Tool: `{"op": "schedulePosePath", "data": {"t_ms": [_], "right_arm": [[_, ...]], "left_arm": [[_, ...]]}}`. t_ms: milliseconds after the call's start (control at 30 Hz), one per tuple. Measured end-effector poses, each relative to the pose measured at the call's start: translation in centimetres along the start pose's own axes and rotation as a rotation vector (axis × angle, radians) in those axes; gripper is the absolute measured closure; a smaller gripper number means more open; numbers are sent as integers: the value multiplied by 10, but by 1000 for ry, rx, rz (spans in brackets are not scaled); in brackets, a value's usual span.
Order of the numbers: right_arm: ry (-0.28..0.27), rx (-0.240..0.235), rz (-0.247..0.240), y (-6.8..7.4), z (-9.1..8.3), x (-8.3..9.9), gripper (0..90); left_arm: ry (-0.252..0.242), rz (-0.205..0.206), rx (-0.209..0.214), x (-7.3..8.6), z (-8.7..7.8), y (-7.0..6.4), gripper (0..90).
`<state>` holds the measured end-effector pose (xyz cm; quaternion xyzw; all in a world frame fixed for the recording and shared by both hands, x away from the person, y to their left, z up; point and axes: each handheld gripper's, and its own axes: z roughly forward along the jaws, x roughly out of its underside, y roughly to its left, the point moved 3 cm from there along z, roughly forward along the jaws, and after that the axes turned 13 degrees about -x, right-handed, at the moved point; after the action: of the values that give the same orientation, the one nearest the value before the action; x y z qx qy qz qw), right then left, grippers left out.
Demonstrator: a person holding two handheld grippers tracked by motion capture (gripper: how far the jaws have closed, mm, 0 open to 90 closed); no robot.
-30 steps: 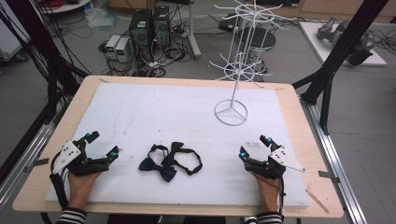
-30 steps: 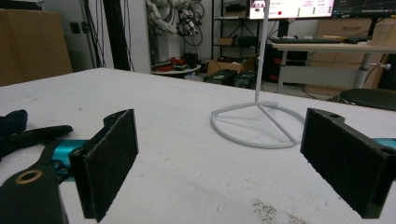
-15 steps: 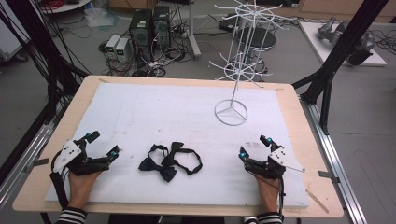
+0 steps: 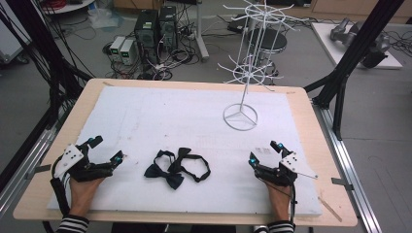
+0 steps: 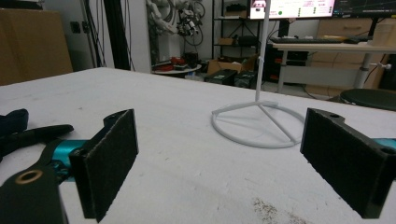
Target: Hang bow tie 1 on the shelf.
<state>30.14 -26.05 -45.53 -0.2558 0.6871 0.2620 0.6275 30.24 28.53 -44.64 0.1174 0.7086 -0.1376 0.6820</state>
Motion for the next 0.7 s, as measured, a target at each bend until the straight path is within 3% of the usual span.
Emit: {"op": "schedulePosePath", "data": {"t_ms": [567, 700], "right_arm": [[1, 1, -4, 0, 0, 0, 107], [3, 1, 3, 1, 0, 0, 107]], "left_arm": [[73, 120, 114, -32, -1, -9, 30], [115, 156, 144, -38, 2, -12, 30]]}}
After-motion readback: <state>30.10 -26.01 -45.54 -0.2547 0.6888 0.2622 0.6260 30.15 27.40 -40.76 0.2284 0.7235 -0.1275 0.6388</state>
